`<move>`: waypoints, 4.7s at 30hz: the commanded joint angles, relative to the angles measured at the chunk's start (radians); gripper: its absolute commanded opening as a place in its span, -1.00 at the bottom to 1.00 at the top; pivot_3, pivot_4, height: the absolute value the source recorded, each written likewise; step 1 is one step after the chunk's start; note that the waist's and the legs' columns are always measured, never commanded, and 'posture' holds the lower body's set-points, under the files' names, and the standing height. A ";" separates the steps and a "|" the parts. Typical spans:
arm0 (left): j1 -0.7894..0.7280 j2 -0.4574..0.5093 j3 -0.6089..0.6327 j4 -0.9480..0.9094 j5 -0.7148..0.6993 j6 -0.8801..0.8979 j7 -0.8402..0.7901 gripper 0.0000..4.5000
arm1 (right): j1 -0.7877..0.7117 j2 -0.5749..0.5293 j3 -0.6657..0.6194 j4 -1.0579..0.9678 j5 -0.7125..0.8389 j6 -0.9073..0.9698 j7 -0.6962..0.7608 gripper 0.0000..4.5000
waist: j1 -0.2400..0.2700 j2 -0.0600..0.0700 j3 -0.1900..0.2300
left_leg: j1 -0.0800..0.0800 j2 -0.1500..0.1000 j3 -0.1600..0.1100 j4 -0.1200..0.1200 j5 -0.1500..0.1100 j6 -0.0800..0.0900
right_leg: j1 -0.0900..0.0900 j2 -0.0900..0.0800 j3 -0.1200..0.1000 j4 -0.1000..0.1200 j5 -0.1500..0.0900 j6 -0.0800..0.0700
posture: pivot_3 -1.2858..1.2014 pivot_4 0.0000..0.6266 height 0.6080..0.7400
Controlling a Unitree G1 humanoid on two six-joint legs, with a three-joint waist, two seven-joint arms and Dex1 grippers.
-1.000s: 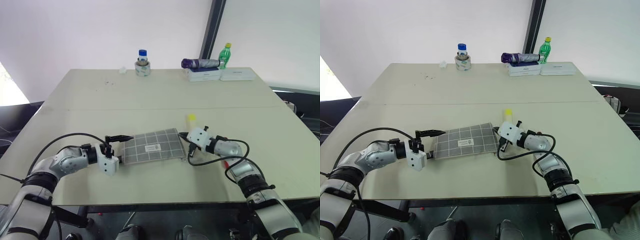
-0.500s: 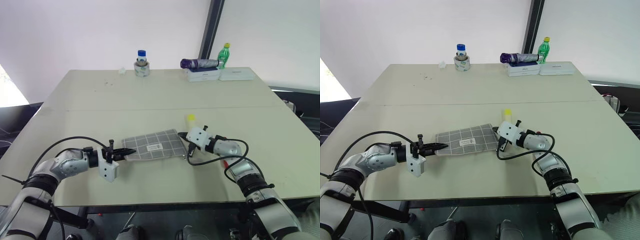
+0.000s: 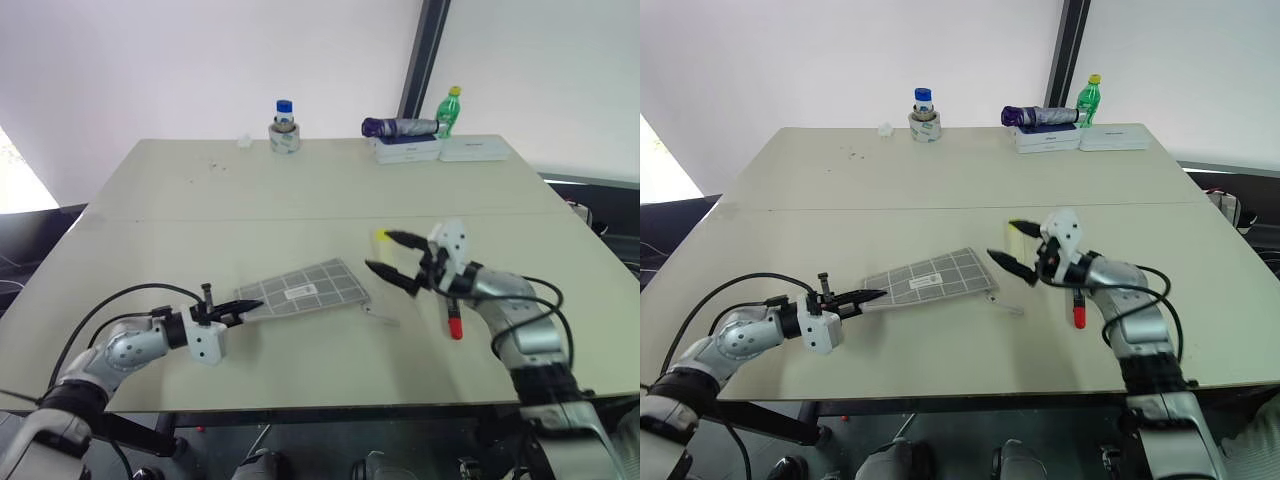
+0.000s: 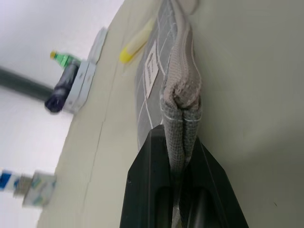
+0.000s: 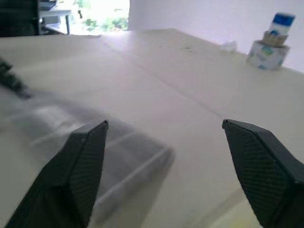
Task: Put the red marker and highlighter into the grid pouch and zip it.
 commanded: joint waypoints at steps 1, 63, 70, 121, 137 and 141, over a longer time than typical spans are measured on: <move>0.034 0.002 0.060 -0.089 -0.026 0.040 0.007 -1.00 | 0.057 0.005 0.012 -0.118 0.016 0.041 -0.022 0.70 | -0.002 0.000 0.000 | 0.000 0.000 0.000 0.000 0.000 0.000 | 0.000 0.000 0.000 0.000 0.000 0.000 | 0.03 -0.52 1.00; 0.118 -0.143 0.156 -0.267 0.116 0.240 0.111 -1.00 | -0.160 0.255 0.455 -0.059 -0.353 0.021 -0.093 -0.98 | -0.004 0.000 0.000 | -0.001 0.000 -0.001 0.002 0.000 0.000 | -0.001 0.001 0.000 0.001 0.000 0.000 | 0.03 -0.52 1.00; 0.079 -0.165 0.161 -0.243 0.149 0.282 0.144 -1.00 | -0.249 0.290 0.481 0.057 -0.382 -0.063 -0.059 -0.98 | 0.003 0.000 0.000 | -0.001 0.000 -0.001 0.003 0.000 0.000 | 0.000 0.001 -0.001 0.001 0.000 0.000 | 0.03 -0.52 1.00; 0.153 -0.165 0.230 -0.297 -0.053 0.325 0.043 -1.00 | 0.403 0.201 -0.061 -0.465 -0.189 -0.004 -0.492 0.99 | -0.002 0.000 0.000 | -0.001 0.000 -0.002 0.000 -0.001 0.001 | 0.000 0.000 -0.001 -0.001 0.000 0.000 | 0.03 -0.52 1.00; 0.165 -0.180 0.241 -0.309 -0.038 0.339 0.041 -1.00 | -0.028 0.317 0.076 -0.169 -0.397 0.329 -0.774 0.99 | -0.005 0.000 0.000 | -0.001 0.000 -0.002 -0.001 -0.001 0.001 | -0.001 0.001 -0.001 -0.001 0.000 -0.001 | 0.03 -0.52 1.00; 0.172 -0.178 0.247 -0.323 -0.027 0.346 0.046 -1.00 | -0.144 0.340 0.044 -0.054 -0.402 0.440 -0.829 0.99 | -0.001 0.000 0.000 | -0.002 0.000 -0.001 -0.001 0.000 0.000 | -0.002 0.000 -0.001 -0.001 0.000 -0.001 | 0.03 -0.52 1.00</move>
